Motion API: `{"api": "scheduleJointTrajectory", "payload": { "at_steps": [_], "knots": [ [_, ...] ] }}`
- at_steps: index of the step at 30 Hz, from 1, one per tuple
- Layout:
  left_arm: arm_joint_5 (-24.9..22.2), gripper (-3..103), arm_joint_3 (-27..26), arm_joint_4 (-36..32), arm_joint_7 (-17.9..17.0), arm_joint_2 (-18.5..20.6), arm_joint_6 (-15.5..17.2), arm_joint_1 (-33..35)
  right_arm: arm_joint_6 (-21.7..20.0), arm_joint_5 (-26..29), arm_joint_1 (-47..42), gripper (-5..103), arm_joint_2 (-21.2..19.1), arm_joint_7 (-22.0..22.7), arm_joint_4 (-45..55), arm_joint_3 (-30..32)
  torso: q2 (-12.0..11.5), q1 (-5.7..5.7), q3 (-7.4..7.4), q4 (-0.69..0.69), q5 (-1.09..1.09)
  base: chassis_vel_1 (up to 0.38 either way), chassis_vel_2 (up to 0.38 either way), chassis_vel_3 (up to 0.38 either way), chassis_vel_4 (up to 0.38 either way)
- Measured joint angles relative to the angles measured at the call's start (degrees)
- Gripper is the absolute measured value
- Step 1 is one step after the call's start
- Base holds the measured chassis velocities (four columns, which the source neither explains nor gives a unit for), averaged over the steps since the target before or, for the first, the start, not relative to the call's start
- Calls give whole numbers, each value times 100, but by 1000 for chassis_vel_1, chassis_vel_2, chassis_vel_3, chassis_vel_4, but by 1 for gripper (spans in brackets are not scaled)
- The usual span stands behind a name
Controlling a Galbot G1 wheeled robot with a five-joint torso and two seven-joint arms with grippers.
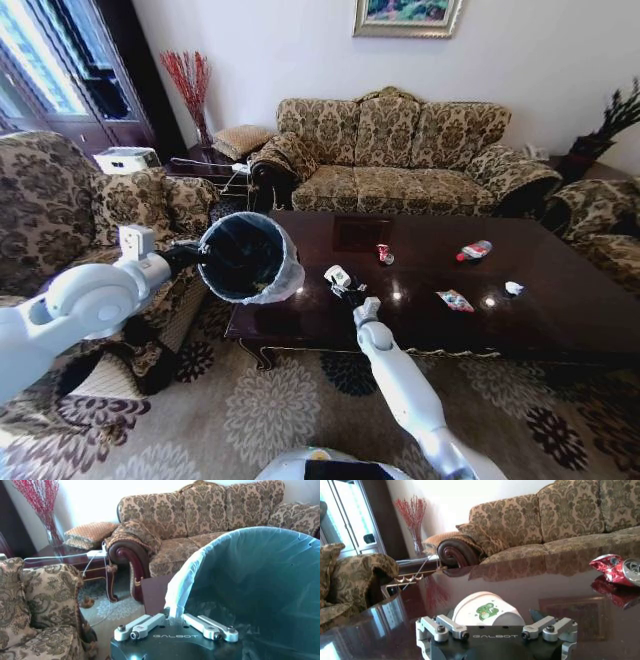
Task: Move to the front of the table and place the trash on the table into the trash bin.
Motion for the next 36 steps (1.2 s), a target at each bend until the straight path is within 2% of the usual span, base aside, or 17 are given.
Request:
{"api": "scheduleJointTrajectory", "payload": {
  "at_steps": [3,7,8,11,12,15,16,18,19,22,24,27,33,36],
  "knots": [
    [-16,0,7,50,44,26,-105,1,-117,-59,42,94,-34,-67,-86,-2,0,0,0,-1,2,0,0,0,0],
    [-23,0,7,74,72,-16,-147,-5,-71,-142,51,73,-74,-171,-246,-2,0,0,0,0,2,0,0,0,0],
    [-23,0,7,74,72,-16,-147,-5,-71,-142,51,73,-74,-171,-246,-2,0,0,0,0,2,0,0,0,0],
    [-24,0,7,113,87,-8,-153,-14,-1,-139,45,63,-139,-197,-222,0,0,0,0,0,1,0,0,0,0],
    [-24,0,7,113,87,-8,-153,-14,-1,-139,45,63,-139,-197,-222,0,0,0,0,0,1,0,0,0,0],
    [-24,0,17,121,91,22,-157,-16,17,-142,45,46,-189,-201,-155,5,0,0,0,0,2,0,0,0,0],
    [-24,0,17,121,91,22,-157,-16,17,-142,45,46,-189,-201,-155,5,0,0,0,0,2,0,0,0,0],
    [-21,0,33,101,95,20,-163,-11,17,-138,23,35,-201,-199,-106,11,0,0,0,-1,1,0,0,0,0],
    [-21,0,33,101,95,20,-163,-11,17,-138,23,35,-201,-199,-106,11,0,0,0,-1,1,0,0,0,0],
    [-2,0,44,98,98,-2,-167,11,16,-66,-72,19,-240,-166,33,15,0,0,0,1,1,0,0,0,0],
    [0,0,44,97,98,-3,-167,14,16,-45,-108,19,-267,-161,77,15,0,0,0,1,1,0,0,0,0],
    [4,0,44,91,105,-2,-170,14,15,10,-240,3,-366,-136,297,15,0,0,0,0,2,0,0,0,0],
    [7,0,44,85,117,-4,-177,13,32,88,-680,0,-627,-124,948,9,0,0,-1,-1,1,0,0,0,0],
    [9,0,44,85,122,-5,-179,13,242,155,-796,0,-777,-323,1123,2,0,-1,-1,-1,1,0,0,0,0]
  ]
}}
